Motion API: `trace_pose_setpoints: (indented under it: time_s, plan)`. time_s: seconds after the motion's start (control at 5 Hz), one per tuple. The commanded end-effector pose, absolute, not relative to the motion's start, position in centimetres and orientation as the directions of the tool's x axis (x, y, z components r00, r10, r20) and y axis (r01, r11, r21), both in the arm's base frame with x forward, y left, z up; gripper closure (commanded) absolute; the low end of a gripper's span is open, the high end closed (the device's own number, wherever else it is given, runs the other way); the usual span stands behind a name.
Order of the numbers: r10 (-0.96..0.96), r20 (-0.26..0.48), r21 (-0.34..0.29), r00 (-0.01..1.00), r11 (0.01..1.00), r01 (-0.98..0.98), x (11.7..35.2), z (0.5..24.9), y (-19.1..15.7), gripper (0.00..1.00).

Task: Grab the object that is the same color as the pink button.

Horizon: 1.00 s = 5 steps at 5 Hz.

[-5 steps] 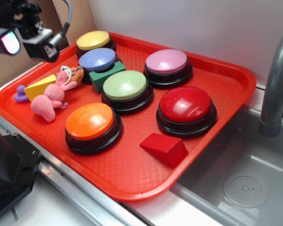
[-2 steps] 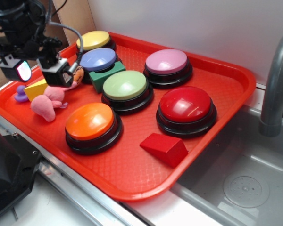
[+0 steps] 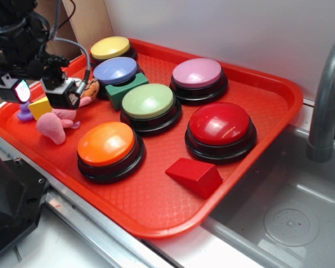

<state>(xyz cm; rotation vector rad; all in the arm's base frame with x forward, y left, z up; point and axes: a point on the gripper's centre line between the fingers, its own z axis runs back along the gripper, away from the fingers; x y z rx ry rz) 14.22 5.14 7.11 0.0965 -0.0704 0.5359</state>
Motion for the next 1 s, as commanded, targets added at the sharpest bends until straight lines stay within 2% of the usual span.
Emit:
trace_pose_setpoints:
  time_s: [0.0,0.4,0.6,0.8]
  plan:
    - [0.509,0.119,0.059,0.852,0.853,-0.518,15.1,4.0,7.1,0.00]
    - [0.490,0.101,0.024,0.866,0.869,-0.495,15.6,1.7,7.3,0.00]
    - [0.510,0.119,0.025,0.852,0.856,-0.516,15.8,1.7,6.7,1.00]
    - [0.469,0.128,0.030,0.874,0.879,-0.476,16.4,3.6,5.6,1.00]
